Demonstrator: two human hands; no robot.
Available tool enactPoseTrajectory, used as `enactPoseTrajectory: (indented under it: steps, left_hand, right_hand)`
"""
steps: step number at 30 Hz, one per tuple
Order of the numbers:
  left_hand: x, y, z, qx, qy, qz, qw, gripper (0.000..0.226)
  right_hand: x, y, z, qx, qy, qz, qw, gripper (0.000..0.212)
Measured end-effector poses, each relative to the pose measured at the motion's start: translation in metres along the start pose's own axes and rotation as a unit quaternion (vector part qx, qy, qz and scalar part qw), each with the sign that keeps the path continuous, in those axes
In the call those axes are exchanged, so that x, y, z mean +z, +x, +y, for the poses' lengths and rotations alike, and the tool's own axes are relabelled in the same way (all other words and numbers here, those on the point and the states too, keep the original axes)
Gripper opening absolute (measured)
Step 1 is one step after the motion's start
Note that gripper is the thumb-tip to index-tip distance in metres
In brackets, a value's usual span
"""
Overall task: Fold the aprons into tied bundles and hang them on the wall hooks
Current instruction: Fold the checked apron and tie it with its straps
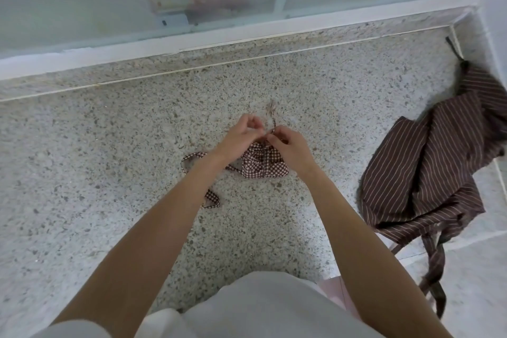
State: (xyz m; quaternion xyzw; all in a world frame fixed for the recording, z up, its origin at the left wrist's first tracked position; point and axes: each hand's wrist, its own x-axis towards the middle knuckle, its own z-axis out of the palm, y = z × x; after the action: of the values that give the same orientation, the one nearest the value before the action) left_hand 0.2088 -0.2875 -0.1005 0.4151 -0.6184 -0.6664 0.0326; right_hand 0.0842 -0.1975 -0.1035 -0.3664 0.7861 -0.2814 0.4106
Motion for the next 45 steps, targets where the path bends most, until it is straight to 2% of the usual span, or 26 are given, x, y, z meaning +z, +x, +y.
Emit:
enactPoseTrajectory:
  steps: [4, 9, 13, 16, 19, 24, 28, 31, 35, 41, 45]
  left_hand:
    - [0.003, -0.012, -0.015, 0.011, 0.024, 0.003, 1.0, 0.02]
    - [0.011, -0.025, -0.023, 0.025, 0.003, 0.047, 0.999, 0.023]
    - [0.009, -0.026, -0.023, 0.014, 0.028, 0.048, 0.998, 0.018]
    - [0.006, -0.027, -0.022, 0.021, 0.066, 0.026, 0.997, 0.017]
    - [0.004, -0.031, -0.022, 0.033, 0.079, 0.041, 0.996, 0.016]
    - [0.007, -0.038, -0.025, 0.046, 0.114, 0.027, 0.992, 0.017]
    - [0.012, -0.04, -0.025, 0.064, 0.133, 0.032, 0.988, 0.023]
    - [0.014, -0.039, -0.025, 0.098, 0.14, 0.055, 0.984, 0.022]
    - [0.019, -0.038, -0.027, 0.125, 0.169, 0.047, 0.977, 0.021]
    - [0.016, -0.043, -0.027, 0.075, 0.101, 0.036, 0.991, 0.012]
    - [0.017, -0.044, -0.028, 0.042, 0.04, 0.038, 0.998, 0.007]
  right_hand:
    - [0.003, 0.0, -0.002, 0.018, -0.031, 0.022, 0.999, 0.015]
    - [0.011, -0.016, -0.007, -0.027, -0.053, 0.062, 0.996, 0.029]
    - [0.012, -0.024, -0.004, -0.076, -0.137, 0.05, 0.986, 0.011]
    - [0.006, -0.028, -0.005, -0.085, -0.136, 0.025, 0.987, 0.011]
    - [0.002, -0.032, -0.007, -0.096, -0.171, -0.002, 0.981, 0.013]
    - [0.002, -0.038, -0.005, -0.13, -0.244, 0.034, 0.96, 0.013]
    - [0.003, -0.043, -0.004, -0.136, -0.219, 0.062, 0.964, 0.009]
    - [0.004, -0.045, -0.006, -0.105, -0.18, 0.059, 0.976, 0.011]
    - [0.0, -0.046, -0.011, -0.049, -0.116, 0.021, 0.992, 0.028]
    - [-0.009, -0.043, -0.011, -0.004, -0.05, -0.064, 0.997, 0.026]
    - [-0.015, -0.045, -0.009, 0.025, 0.035, -0.001, 0.999, 0.031]
